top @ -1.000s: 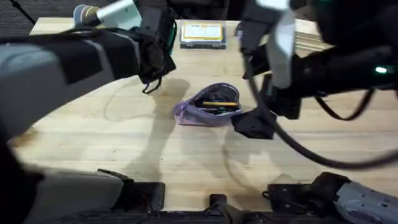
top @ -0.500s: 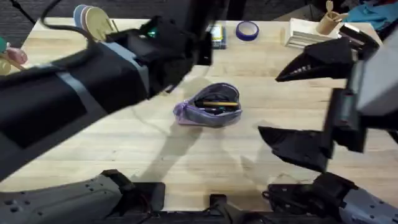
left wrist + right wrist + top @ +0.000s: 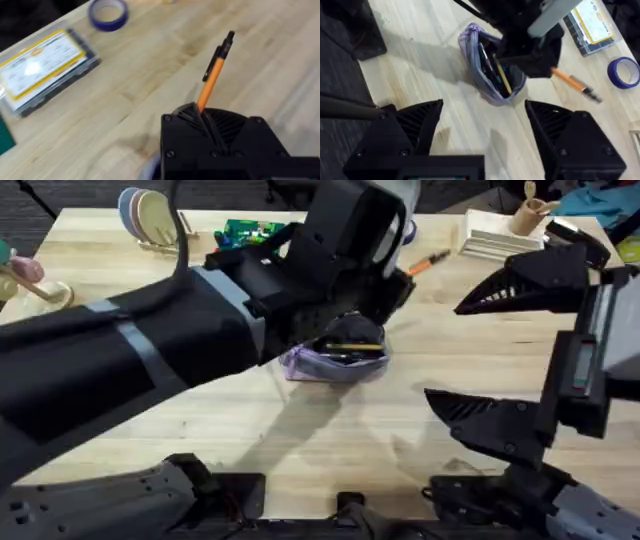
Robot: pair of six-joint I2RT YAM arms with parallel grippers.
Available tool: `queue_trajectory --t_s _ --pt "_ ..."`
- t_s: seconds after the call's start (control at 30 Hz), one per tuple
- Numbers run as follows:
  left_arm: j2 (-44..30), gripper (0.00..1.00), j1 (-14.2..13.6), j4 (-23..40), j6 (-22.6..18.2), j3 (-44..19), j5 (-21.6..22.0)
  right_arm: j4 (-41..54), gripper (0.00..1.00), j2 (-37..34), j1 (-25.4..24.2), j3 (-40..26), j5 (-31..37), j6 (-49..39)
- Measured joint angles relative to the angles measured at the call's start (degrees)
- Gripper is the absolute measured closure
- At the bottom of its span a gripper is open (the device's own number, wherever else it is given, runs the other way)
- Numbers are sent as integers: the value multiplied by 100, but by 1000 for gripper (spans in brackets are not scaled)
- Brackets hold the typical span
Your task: Unzip the bag, pick up the pens from the table one at a time and place them inside, then zip the bag closed.
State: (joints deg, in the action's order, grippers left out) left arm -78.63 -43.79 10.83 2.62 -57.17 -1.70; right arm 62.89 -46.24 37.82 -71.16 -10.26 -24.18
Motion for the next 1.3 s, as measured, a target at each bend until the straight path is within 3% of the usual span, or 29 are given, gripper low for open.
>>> queue_trajectory --t_s 0.07,0.1,0.17,0.5,0.67,0.7,0.87,1.17,1.2,1.3 --pt "0 958 0 208 -277 0 -250 0 3 0 0 0 1 0" --pt "-2 958 0 678 -699 0 -532 0 3 2 0 0 0 0" --pt "-7 958 0 936 -913 0 -638 0 4 1 0 0 2 0" --pt "-387 958 5 1697 -1598 0 -758 0 3 0 0 0 0 0" --pt "-822 958 7 2127 -1727 0 -450 2 3 1 0 0 0 0" --pt "-885 958 7 2356 -1729 0 -103 2 3 0 0 0 0 2" --pt "-885 958 22 2764 -1962 -41 427 2 3 0 0 0 0 2" --pt "-885 958 152 3053 -2362 -94 605 2 3 2 0 0 0 2" --pt "-885 920 163 3056 -2396 -94 605 2 3 1 0 0 0 2" --pt "-885 499 195 3048 -2448 -98 710 2 3 1 0 0 1 1"
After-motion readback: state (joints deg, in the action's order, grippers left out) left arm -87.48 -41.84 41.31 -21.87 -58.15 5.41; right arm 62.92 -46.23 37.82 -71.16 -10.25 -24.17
